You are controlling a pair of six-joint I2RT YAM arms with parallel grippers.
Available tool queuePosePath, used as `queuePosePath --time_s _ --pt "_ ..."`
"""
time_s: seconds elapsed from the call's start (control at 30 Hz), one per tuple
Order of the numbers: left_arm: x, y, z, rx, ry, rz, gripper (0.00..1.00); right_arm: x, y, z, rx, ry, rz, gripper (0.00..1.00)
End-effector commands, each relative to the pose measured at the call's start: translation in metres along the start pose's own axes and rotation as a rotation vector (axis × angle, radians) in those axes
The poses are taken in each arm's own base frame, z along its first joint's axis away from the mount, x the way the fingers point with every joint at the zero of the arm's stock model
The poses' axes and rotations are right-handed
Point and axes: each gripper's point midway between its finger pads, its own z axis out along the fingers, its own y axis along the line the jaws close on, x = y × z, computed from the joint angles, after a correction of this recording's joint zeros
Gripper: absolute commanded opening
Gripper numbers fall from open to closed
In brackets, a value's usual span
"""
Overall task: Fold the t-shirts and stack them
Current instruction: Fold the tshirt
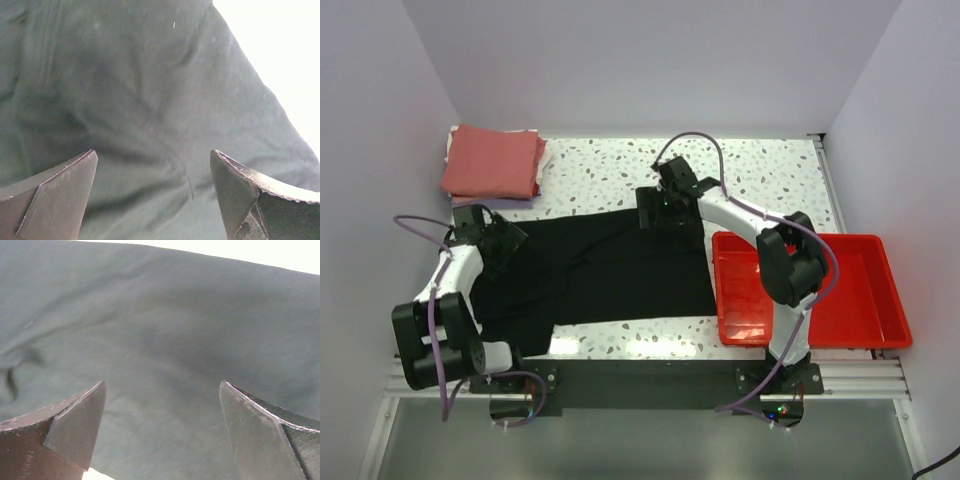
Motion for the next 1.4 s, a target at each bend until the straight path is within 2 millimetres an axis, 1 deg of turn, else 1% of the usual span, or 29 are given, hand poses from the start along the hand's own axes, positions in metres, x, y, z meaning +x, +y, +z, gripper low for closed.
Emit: queuePosePath --time_s 0.0,0.07,0.1,0.13,0.17,0.2,0.33,0.37,0.4,0.5,0.63,0.67,0.73,0.83,0.87,0.9,0.93,0.97,1.0,1.03,1.07,1.1,1.13,1.17,1.23,1.27,1.3,1.33,1.37 --pt "-0.021 -0.022 0.021 0.081 -0.066 -0.004 1.0 -0.012 -0.023 0.007 0.08 -0.005 -0.013 0.99" --pt "-0.023 -0.021 0.032 0.064 -0.058 -0.003 1.0 -0.011 -0.033 0.015 0.109 0.007 -0.018 0.99" --pt "-0.02 -0.017 0.043 0.042 -0.035 0.003 1.0 -0.009 -0.037 0.018 0.12 0.013 -0.015 0.99" --pt "-0.024 -0.02 0.047 0.042 -0.042 0.009 1.0 -0.011 -0.042 0.019 0.131 0.013 -0.008 0.99" --pt "-0.024 -0.021 0.052 0.046 -0.037 0.018 1.0 -0.006 -0.048 0.027 0.142 0.035 -0.004 0.99" --pt "-0.023 -0.02 0.059 0.037 -0.027 0.027 1.0 -0.004 -0.055 0.029 0.157 0.045 0.006 0.99" --pt "-0.028 -0.021 0.075 0.025 -0.027 0.04 1.0 0.004 -0.069 0.041 0.189 0.079 0.032 0.99" --pt "-0.027 -0.02 0.079 0.021 -0.016 0.045 1.0 0.005 -0.076 0.044 0.21 0.083 0.036 0.99" --pt "-0.03 -0.023 0.081 0.026 -0.018 0.053 1.0 0.004 -0.082 0.045 0.225 0.083 0.048 0.99" --pt "-0.032 -0.024 0.087 0.02 -0.007 0.054 1.0 0.006 -0.095 0.049 0.254 0.096 0.069 0.99" --pt "-0.032 -0.022 0.09 0.009 -0.01 0.062 1.0 0.004 -0.104 0.053 0.266 0.093 0.083 0.99" --pt "-0.038 -0.024 0.089 0.007 -0.022 0.063 1.0 0.003 -0.105 0.053 0.268 0.092 0.083 0.99" --pt "-0.041 -0.021 0.087 -0.02 -0.031 0.067 1.0 -0.003 -0.107 0.052 0.273 0.08 0.083 0.99" --pt "-0.052 -0.025 0.078 -0.039 -0.059 0.06 1.0 -0.01 -0.106 0.047 0.267 0.071 0.077 0.99" --pt "-0.059 -0.031 0.07 -0.03 -0.083 0.052 1.0 -0.014 -0.104 0.043 0.258 0.06 0.076 0.99" --pt "-0.06 -0.033 0.064 -0.031 -0.082 0.044 1.0 -0.018 -0.101 0.04 0.249 0.053 0.076 0.99" --pt "-0.065 -0.034 0.059 -0.042 -0.104 0.044 1.0 -0.021 -0.095 0.038 0.224 0.047 0.069 0.99" --pt "-0.076 -0.043 0.046 -0.026 -0.141 0.036 1.0 -0.027 -0.091 0.032 0.211 0.032 0.063 0.99" --pt "-0.077 -0.036 0.039 -0.07 -0.148 0.031 1.0 -0.033 -0.089 0.026 0.205 0.014 0.052 0.99" --pt "-0.081 -0.037 0.031 -0.079 -0.164 0.022 1.0 -0.038 -0.088 0.022 0.201 0.001 0.047 0.99" --pt "-0.087 -0.043 0.016 -0.065 -0.196 0.017 1.0 -0.045 -0.078 0.013 0.163 -0.018 0.038 0.99" --pt "-0.086 -0.039 0.009 -0.084 -0.2 0.011 1.0 -0.052 -0.075 0.007 0.156 -0.033 0.02 0.99" --pt "-0.086 -0.04 0.002 -0.081 -0.208 0.008 1.0 -0.056 -0.072 0.0 0.153 -0.04 0.009 0.99" --pt "-0.089 -0.043 -0.013 -0.063 -0.236 0.002 1.0 -0.06 -0.067 -0.015 0.145 -0.048 -0.001 0.99" --pt "-0.083 -0.034 -0.026 -0.089 -0.237 -0.008 1.0 -0.065 -0.062 -0.032 0.137 -0.076 -0.009 0.99" --pt "-0.075 -0.028 -0.036 -0.09 -0.233 -0.02 1.0 -0.065 -0.059 -0.046 0.126 -0.103 -0.008 0.99" --pt "-0.068 -0.026 -0.04 -0.084 -0.225 -0.024 1.0 -0.065 -0.056 -0.055 0.116 -0.122 0.003 0.99" --pt "-0.062 -0.024 -0.043 -0.071 -0.219 -0.024 1.0 -0.062 -0.054 -0.062 0.105 -0.134 0.007 0.99" --pt "-0.049 -0.017 -0.046 -0.057 -0.212 -0.017 1.0 -0.061 -0.052 -0.067 0.093 -0.151 0.015 0.99"
